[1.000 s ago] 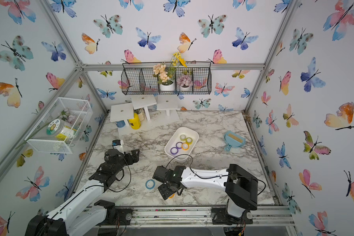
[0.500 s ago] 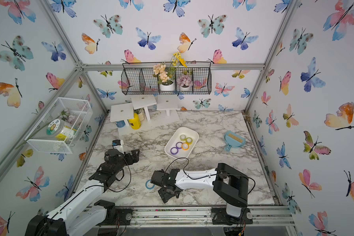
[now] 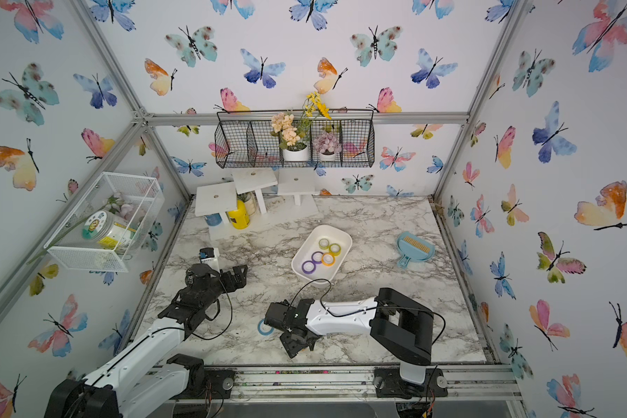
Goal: Put the transparent tape into the storage box
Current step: Pick up the tape at the center of the board.
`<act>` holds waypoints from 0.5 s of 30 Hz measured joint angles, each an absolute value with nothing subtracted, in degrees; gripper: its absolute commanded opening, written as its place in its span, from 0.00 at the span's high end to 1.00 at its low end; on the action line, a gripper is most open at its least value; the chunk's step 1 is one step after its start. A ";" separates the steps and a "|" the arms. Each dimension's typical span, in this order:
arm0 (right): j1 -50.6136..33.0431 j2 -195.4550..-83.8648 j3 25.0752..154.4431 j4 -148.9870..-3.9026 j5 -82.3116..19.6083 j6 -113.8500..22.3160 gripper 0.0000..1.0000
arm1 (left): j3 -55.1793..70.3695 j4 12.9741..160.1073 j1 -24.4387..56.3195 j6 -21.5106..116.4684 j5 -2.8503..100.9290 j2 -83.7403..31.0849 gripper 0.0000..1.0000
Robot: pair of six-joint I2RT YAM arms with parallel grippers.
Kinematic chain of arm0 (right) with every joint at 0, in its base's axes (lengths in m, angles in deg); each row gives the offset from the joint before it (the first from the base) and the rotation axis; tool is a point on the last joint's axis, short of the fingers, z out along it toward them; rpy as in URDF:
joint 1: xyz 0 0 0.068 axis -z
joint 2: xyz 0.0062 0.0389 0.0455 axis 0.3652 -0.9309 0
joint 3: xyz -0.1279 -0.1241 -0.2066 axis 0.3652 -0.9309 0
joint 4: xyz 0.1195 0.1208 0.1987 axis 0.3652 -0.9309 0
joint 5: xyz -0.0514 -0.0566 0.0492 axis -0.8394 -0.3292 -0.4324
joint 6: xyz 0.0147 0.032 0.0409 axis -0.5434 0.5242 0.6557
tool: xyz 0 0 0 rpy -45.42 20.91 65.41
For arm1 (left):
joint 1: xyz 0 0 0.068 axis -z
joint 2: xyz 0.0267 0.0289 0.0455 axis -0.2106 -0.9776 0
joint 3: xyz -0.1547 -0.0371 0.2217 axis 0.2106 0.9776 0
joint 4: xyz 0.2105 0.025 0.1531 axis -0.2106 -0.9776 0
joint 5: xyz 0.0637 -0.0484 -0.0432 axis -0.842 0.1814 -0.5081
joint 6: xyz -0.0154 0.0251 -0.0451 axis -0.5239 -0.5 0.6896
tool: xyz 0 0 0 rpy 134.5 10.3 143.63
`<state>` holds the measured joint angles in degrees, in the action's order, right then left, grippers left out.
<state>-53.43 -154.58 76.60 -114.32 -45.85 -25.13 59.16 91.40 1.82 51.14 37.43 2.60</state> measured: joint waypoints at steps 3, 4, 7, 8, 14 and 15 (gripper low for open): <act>-53.43 -154.89 76.60 -114.67 -46.03 -25.11 0.34 | 59.16 91.40 1.82 51.14 37.43 2.58 0.01; -53.43 -154.93 76.60 -114.69 -46.07 -25.11 0.34 | 59.16 91.40 1.82 51.14 37.45 2.58 0.01; -53.43 -155.17 76.66 -114.76 -46.14 -25.09 0.38 | 59.16 91.40 1.82 51.14 37.56 2.56 0.01; -53.43 -155.22 76.66 -114.80 -46.16 -25.09 0.39 | 59.18 91.40 1.82 51.14 37.59 2.56 0.01; -53.45 -155.50 77.01 -115.28 -46.36 -25.09 0.39 | 59.16 91.40 1.82 51.14 37.61 2.56 0.01; -53.48 -155.52 77.04 -115.31 -46.36 -25.07 0.39 | 59.16 91.40 1.82 51.14 37.61 2.56 0.01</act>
